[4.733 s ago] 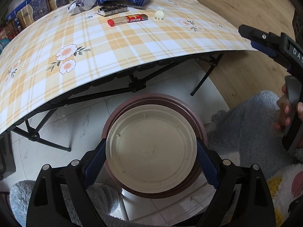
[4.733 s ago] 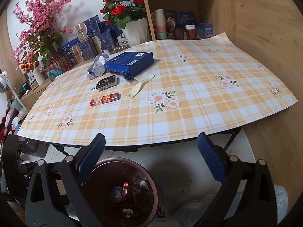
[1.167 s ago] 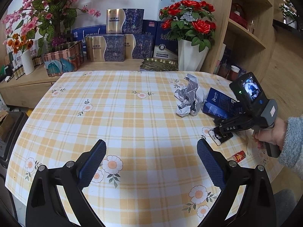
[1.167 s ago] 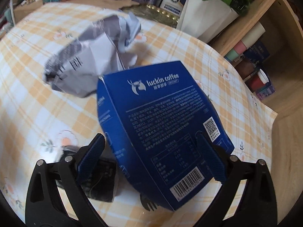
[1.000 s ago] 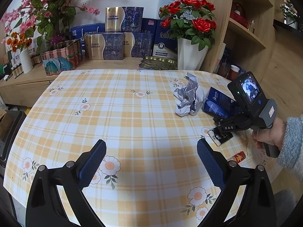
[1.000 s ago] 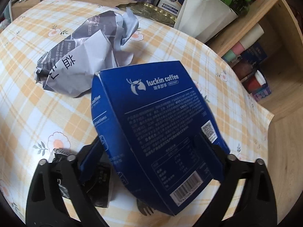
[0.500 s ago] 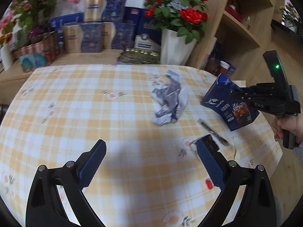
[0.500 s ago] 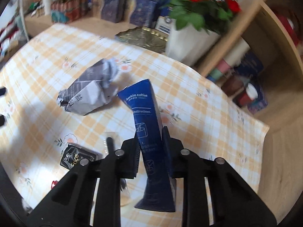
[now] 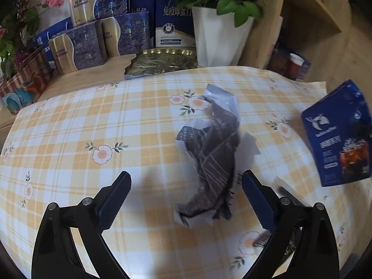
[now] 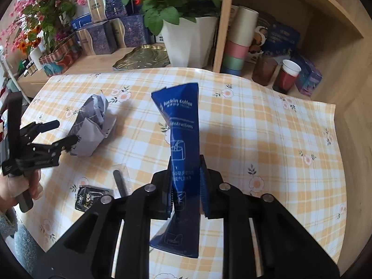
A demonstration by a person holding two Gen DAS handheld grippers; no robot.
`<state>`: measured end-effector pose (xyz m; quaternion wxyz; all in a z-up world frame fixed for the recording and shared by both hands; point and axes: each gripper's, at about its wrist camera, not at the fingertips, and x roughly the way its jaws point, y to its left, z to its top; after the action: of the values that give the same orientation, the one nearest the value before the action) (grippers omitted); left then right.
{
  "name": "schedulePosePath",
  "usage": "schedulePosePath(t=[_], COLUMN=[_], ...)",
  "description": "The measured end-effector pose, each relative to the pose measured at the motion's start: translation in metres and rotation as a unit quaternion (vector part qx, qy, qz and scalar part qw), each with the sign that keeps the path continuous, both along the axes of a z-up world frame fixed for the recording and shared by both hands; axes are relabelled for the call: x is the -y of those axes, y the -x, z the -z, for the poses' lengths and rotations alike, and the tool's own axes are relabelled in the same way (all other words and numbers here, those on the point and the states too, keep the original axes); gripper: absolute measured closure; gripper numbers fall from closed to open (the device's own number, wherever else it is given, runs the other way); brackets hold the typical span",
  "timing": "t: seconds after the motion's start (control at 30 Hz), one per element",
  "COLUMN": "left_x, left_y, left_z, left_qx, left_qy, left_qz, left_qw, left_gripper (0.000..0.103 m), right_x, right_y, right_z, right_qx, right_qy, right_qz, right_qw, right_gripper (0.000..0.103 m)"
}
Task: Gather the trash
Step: 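Grasp the crumpled newspaper with the left tool while the right tool holds the box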
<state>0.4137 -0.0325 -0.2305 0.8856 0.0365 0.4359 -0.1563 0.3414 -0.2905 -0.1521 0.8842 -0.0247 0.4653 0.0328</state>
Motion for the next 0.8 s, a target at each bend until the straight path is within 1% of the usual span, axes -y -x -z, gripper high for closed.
schedulePosePath(t=[0.07,0.13,0.17,0.23,0.3,0.37,0.43,0.5,0.53,0.7,0.8], left_x=[-0.002,-0.003,-0.004,-0.002,0.002,0.006,0.007,0.010,0.011,0.009,0.002], left_y=[-0.005,-0.008,-0.009,-0.008,-0.008,-0.008,-0.006,0.000,0.004,0.015,0.024], left_z=[0.003,0.005,0.005,0.003,0.004,0.006,0.003,-0.004,-0.008,-0.020,-0.026], left_qx=[-0.007,-0.017,-0.020,-0.017,-0.019,-0.024,-0.027,-0.015,-0.010,-0.003,0.000], left_qy=[0.011,0.028,0.033,0.029,0.020,0.018,0.033,0.029,0.029,0.029,0.035], left_qz=[0.002,0.005,0.003,0.005,0.018,0.028,0.038,0.035,0.041,0.059,0.063], left_qw=[0.9999,0.9995,0.9993,0.9994,0.9995,0.9992,0.9984,0.9988,0.9987,0.9978,0.9974], left_gripper=[0.013,0.021,0.022,0.026,0.027,0.034,0.067,0.079,0.092,0.098,0.098], right_x=[0.002,0.003,0.003,0.003,0.004,0.005,0.008,0.010,0.011,0.016,0.016], right_y=[0.003,0.006,0.008,0.012,0.016,0.021,0.024,0.026,0.028,0.035,0.040], right_z=[0.001,0.001,0.001,0.001,0.002,0.003,0.004,0.004,0.004,0.003,0.001], right_qx=[0.003,0.006,0.007,0.008,0.009,0.012,0.015,0.016,0.016,0.021,0.025], right_qy=[0.000,0.001,0.002,0.003,0.005,0.003,0.000,-0.003,-0.003,-0.016,-0.018], right_qz=[-0.001,0.001,0.003,0.003,0.008,0.013,0.019,0.025,0.028,0.041,0.041], right_qw=[1.000,1.000,1.000,1.000,1.000,1.000,1.000,1.000,0.999,0.999,0.999], right_gripper=[0.082,0.082,0.082,0.082,0.082,0.082,0.083,0.083,0.083,0.084,0.084])
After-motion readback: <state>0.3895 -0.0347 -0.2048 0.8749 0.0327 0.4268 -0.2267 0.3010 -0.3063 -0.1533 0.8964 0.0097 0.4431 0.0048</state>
